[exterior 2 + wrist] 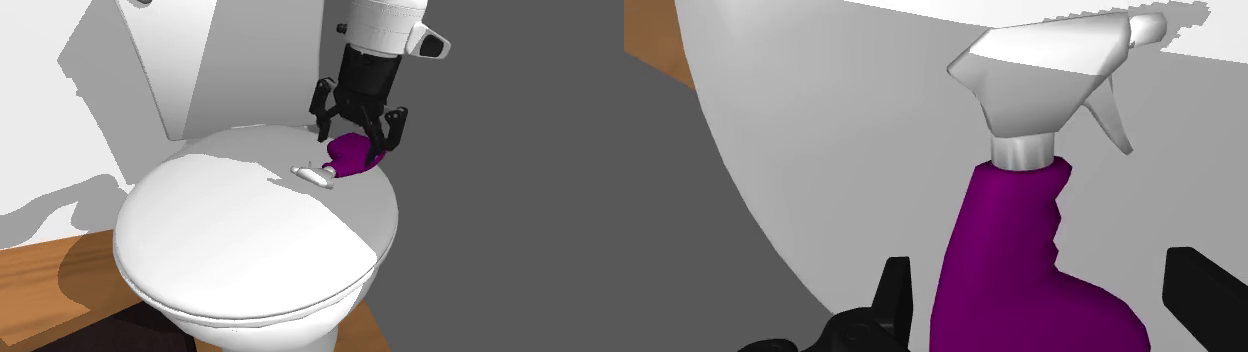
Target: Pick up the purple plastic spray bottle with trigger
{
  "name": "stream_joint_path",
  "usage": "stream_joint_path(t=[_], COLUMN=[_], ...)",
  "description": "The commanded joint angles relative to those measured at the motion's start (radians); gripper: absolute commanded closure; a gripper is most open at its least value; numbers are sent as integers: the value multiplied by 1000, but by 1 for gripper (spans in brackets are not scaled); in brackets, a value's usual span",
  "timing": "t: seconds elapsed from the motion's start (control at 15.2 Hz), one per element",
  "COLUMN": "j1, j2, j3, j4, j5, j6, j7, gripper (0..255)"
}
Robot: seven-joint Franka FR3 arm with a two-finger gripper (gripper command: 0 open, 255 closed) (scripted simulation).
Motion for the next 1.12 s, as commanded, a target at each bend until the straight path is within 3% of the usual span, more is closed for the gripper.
stream_joint_path(t=[0.0, 0.4, 0.46, 1.06], j1=[0, 4, 2, 4], j2=[6, -4, -4, -4], j3=[0, 2, 1, 2], j4=[-14, -89, -87, -88], j5=[2, 0, 0, 0], j6=[21, 85, 83, 85], j7=[-9, -19, -21, -19], gripper=[0, 0, 255, 255])
